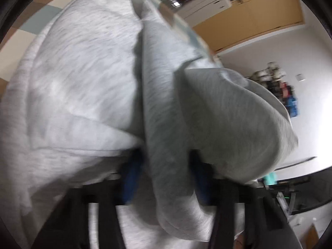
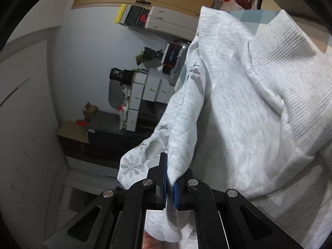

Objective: Fold large clothes

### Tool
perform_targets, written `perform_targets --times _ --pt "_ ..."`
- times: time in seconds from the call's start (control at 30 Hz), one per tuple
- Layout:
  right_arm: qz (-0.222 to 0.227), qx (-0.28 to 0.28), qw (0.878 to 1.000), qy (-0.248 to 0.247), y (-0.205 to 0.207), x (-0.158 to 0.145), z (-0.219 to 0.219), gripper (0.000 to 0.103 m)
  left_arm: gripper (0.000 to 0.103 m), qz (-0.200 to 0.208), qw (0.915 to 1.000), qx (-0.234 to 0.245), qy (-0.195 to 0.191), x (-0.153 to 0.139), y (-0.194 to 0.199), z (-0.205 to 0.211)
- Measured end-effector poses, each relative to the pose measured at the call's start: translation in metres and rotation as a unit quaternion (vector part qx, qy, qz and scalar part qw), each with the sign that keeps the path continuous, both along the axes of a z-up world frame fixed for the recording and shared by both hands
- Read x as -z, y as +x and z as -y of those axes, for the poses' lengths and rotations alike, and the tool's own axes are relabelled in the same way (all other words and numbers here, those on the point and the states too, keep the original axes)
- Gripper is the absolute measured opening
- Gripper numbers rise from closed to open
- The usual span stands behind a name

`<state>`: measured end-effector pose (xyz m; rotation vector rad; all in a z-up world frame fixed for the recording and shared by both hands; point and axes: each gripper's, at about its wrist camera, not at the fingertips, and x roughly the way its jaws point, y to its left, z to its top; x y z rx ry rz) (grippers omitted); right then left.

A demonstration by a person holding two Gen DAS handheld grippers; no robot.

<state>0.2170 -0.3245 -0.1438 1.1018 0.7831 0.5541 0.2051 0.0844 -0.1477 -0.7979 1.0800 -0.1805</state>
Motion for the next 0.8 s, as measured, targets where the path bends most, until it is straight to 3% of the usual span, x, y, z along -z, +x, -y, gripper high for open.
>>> perform_targets --times 0.17,0.2,0.27,0.33,0.37,0.5,0.7,0.73,0.8 --pt "0.002 -0.001 0.997 -0.076 0.0 -0.009 -0.011 0.004 0.012 -0.002 0.9978 0.018 0.064 -0.011 -0.006 0.004" --pt "0.005 0.002 0.995 -0.097 -0.001 -0.012 -0.012 0.004 0.011 -0.001 0.9957 0.013 0.092 -0.015 -0.009 0.004" --pt "0.012 0.011 0.983 -0.185 -0.005 -0.021 -0.018 0.004 0.004 0.025 0.9877 0.005 0.154 -0.025 -0.014 0.007" --pt "0.022 0.024 0.956 -0.292 -0.008 -0.031 -0.03 0.004 0.003 0.041 0.9818 0.012 0.185 -0.033 -0.013 0.012" --pt "0.016 0.024 0.949 -0.313 -0.007 -0.031 -0.034 0.004 0.003 0.043 0.9807 0.013 0.19 -0.034 -0.015 0.011" --pt "-0.005 0.024 0.933 -0.359 -0.009 -0.027 -0.039 0.004 0.003 0.038 0.9792 0.015 0.198 -0.023 -0.019 0.009" --pt "-0.01 0.002 0.9 -0.436 -0.014 -0.022 -0.048 0.004 0.003 0.055 0.9611 0.034 0.269 -0.032 -0.016 0.032" --pt "-0.011 -0.006 0.897 -0.442 -0.015 -0.021 -0.049 0.004 0.006 0.051 0.9619 0.034 0.266 -0.031 -0.014 0.03" --pt "-0.011 -0.004 0.904 -0.427 -0.016 -0.02 -0.045 0.005 0.008 0.041 0.9694 0.03 0.24 -0.028 -0.006 0.022"
